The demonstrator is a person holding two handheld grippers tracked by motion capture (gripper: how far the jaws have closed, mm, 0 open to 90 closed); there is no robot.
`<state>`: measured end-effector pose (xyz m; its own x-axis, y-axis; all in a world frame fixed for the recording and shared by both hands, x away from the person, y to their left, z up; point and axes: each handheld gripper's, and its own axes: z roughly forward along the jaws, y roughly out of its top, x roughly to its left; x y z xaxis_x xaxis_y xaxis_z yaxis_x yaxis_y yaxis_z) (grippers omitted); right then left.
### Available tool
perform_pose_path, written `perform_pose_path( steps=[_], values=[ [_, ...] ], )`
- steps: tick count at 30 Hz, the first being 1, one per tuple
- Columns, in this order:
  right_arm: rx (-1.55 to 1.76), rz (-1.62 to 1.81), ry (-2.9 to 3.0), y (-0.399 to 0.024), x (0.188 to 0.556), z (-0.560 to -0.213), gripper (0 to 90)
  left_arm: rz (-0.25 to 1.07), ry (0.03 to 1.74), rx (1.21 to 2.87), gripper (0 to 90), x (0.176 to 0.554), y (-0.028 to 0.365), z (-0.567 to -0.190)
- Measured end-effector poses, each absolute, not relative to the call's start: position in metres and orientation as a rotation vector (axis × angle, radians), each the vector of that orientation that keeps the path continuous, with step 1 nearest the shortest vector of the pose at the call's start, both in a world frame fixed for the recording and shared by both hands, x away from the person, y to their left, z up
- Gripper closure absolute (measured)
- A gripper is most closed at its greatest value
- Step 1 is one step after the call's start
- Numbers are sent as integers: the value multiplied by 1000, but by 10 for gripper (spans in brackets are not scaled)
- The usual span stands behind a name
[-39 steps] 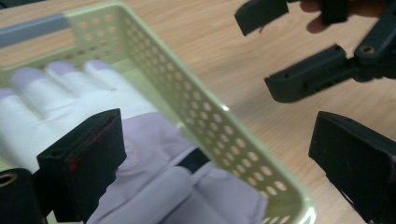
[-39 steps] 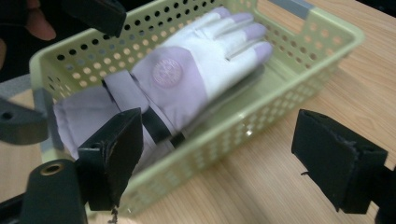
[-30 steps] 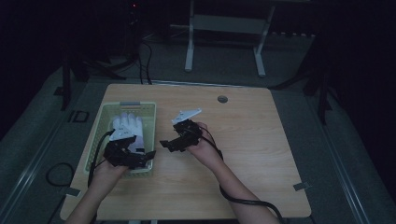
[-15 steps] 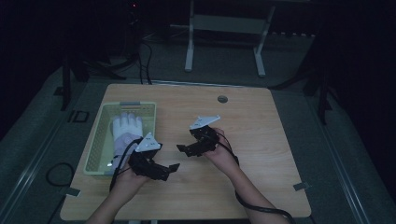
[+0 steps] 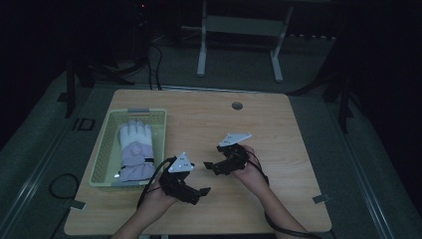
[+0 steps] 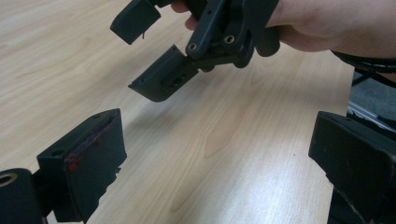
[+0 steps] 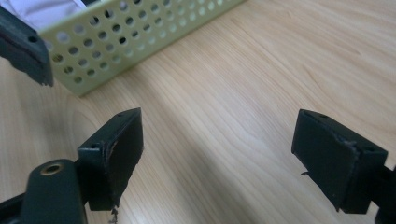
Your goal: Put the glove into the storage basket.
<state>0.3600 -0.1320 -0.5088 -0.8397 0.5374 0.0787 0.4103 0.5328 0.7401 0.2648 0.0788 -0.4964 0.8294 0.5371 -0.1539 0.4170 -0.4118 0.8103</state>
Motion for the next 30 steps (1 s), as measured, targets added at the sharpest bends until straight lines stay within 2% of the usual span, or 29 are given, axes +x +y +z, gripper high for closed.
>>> perform_pose_path(
  steps=[17,30],
  values=[
    [874,1172,2586,-180,350,-539,163,70,639,2049,40,265,50,-533],
    [888,1144,2525,-207,339,-552,150,67,595,2059,41,267,28,-543]
  ],
)
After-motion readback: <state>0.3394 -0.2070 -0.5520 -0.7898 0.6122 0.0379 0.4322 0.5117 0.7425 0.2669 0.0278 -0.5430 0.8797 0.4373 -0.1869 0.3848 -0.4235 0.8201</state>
